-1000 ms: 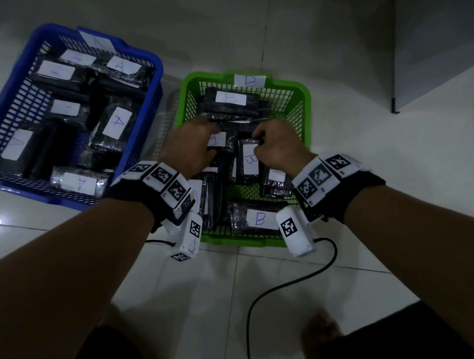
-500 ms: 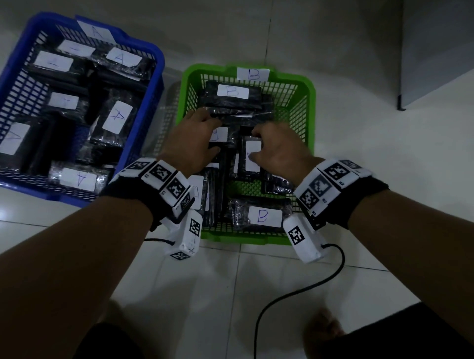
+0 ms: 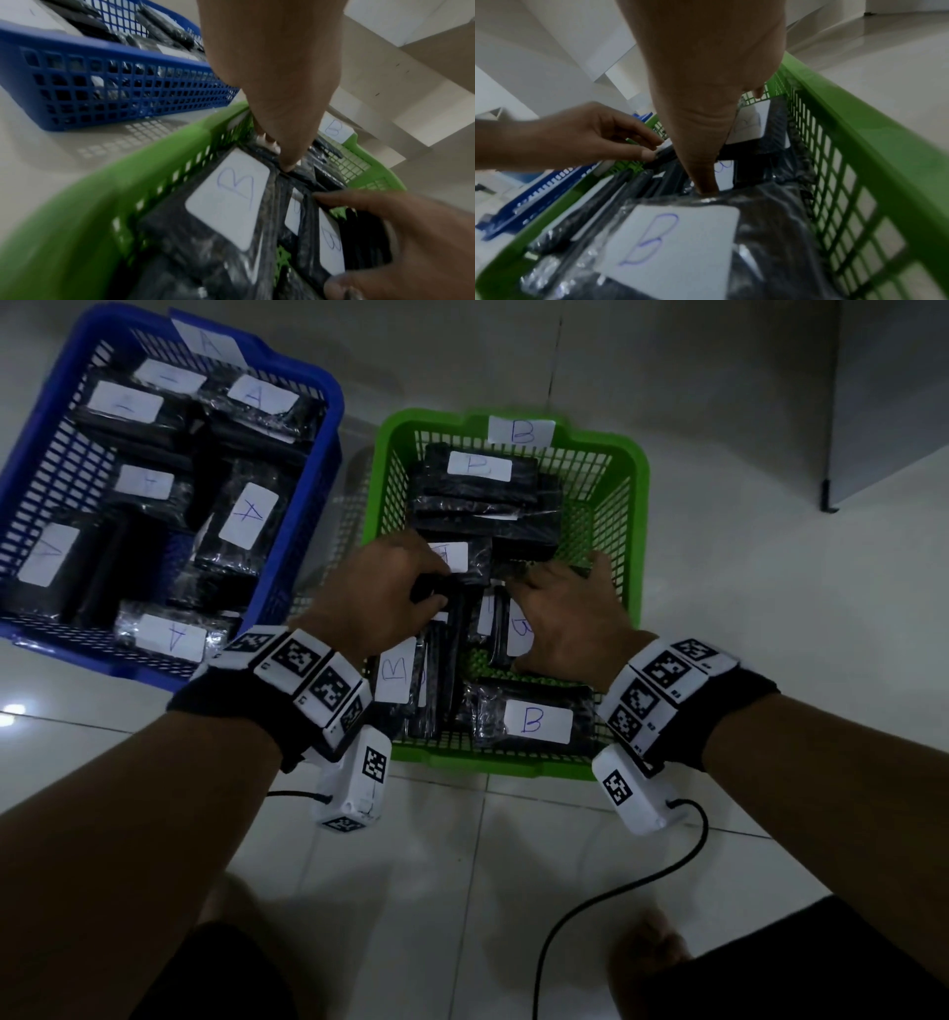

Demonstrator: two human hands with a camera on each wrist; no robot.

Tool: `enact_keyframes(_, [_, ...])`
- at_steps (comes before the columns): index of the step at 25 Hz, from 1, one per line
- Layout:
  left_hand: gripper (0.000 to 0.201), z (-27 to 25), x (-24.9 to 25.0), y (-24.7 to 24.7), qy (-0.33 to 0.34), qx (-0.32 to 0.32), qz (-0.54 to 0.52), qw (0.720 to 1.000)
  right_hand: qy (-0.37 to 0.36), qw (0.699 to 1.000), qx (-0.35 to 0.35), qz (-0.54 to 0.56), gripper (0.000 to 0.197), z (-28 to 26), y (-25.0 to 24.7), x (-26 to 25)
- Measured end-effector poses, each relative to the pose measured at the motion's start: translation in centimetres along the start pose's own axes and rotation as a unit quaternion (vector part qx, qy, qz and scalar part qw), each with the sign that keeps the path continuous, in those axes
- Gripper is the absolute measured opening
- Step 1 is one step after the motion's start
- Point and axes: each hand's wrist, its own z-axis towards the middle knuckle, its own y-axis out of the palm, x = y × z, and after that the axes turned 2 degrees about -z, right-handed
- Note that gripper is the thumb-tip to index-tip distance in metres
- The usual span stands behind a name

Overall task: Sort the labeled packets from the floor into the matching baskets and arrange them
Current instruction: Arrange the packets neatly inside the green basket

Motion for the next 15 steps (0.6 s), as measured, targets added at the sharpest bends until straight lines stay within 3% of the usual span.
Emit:
enact_keyframes(5, [0.030, -0.8, 0.4, -1.3, -0.009, -0.046, -0.025, 0.999, -0.031, 0.999, 0.023, -0.007, 0.089, 0.5, 0.5, -0.3])
enact_keyframes(8, [0.026, -1.1, 0.8, -1.0, -0.036, -0.065, -0.011, 0.997, -0.061, 0.993, 0.082, 0.051, 0.065, 1.1, 0.6, -0.6])
enact_keyframes(10, [0.019, -1.1, 0.9, -1.0, -0.048, -0.070, -0.018, 0.996, -0.082, 0.988, 0.080, 0.101, 0.051, 1.4, 0.5, -0.7])
enact_keyframes(15, [0.021, -1.4, 1.1, -2.1, -0.052, -0.119, -0.046, 0.990, -0.090, 0.985, 0.053, 0.141, 0.058, 2.3, 0.9, -0.4])
